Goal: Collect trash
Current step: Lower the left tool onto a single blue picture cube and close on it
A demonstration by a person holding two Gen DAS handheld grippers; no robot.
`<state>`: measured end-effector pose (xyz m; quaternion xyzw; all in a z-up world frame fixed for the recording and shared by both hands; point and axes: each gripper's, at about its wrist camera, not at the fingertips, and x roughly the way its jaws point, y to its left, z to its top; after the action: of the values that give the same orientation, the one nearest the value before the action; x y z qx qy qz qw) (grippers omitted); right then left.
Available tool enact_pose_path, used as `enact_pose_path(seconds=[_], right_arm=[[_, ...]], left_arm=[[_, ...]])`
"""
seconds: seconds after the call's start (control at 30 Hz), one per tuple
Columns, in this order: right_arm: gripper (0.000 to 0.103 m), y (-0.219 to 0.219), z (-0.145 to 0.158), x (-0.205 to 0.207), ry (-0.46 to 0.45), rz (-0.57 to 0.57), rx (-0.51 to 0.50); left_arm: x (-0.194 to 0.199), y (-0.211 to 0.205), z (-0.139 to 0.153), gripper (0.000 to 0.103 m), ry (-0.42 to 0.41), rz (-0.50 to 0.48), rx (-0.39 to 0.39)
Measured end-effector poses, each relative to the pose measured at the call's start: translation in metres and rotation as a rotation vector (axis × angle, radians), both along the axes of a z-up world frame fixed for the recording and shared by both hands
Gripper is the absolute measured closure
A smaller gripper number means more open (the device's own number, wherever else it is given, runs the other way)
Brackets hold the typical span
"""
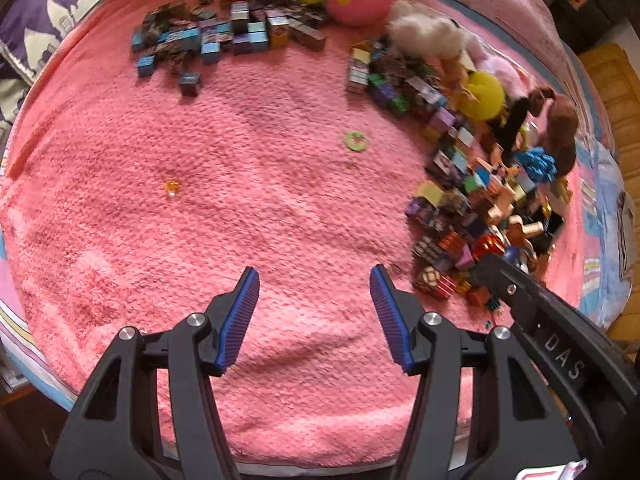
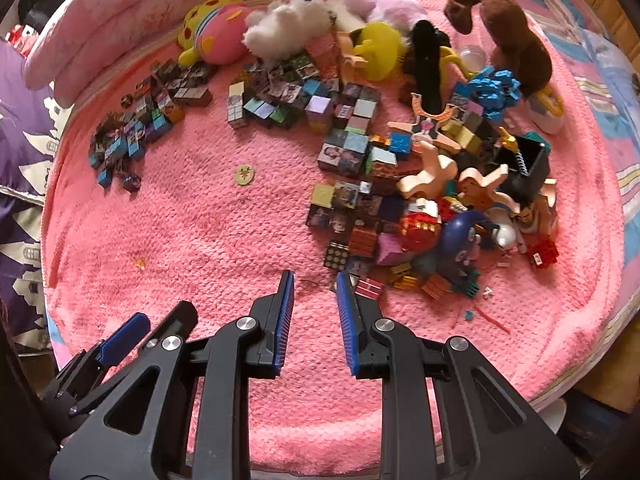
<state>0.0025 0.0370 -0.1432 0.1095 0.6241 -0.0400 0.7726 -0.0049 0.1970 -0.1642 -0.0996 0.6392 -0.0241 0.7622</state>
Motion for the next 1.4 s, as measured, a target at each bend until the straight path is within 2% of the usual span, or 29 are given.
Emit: enact_pose_path(seconds=[0.4,0.67,0.8,1.0,1.33,1.37,1.4], right_arm=[[0.081,0.060,-0.013,0.033,0.015,0.087,0.004],[0.081,0.088,-0.030,0.069,0.026,0.107,0.006],[0.081,0.096,-0.041,0.087,0.038,0.102,-0.003],[0.081,0.105,-0.057,0.114,0.047,0.093,-0.005],[0.081,0.103,-0.076,0.133,0.063,0.054,-0.006],[0.081,0.102,-0.078,0.133,0.067,0.049,-0.004],[0.081,0.102,-0.080,0.134,0.071,0.045,-0.001]], left_arm=[[0.026,0.068,-0.015,0.047,0.000,0.143,0.025],[0.067,0.106,-0.030,0.047,-0.027,0.197,0.038],[0.093,0.121,-0.039,0.047,-0.034,0.206,0.035],[0.128,0.125,-0.059,0.047,-0.025,0.154,0.018],[0.163,0.134,-0.089,0.048,-0.007,0.129,0.018],[0.164,0.134,-0.091,0.050,-0.008,0.125,0.016],[0.166,0.135,-0.093,0.055,-0.006,0.120,0.021]])
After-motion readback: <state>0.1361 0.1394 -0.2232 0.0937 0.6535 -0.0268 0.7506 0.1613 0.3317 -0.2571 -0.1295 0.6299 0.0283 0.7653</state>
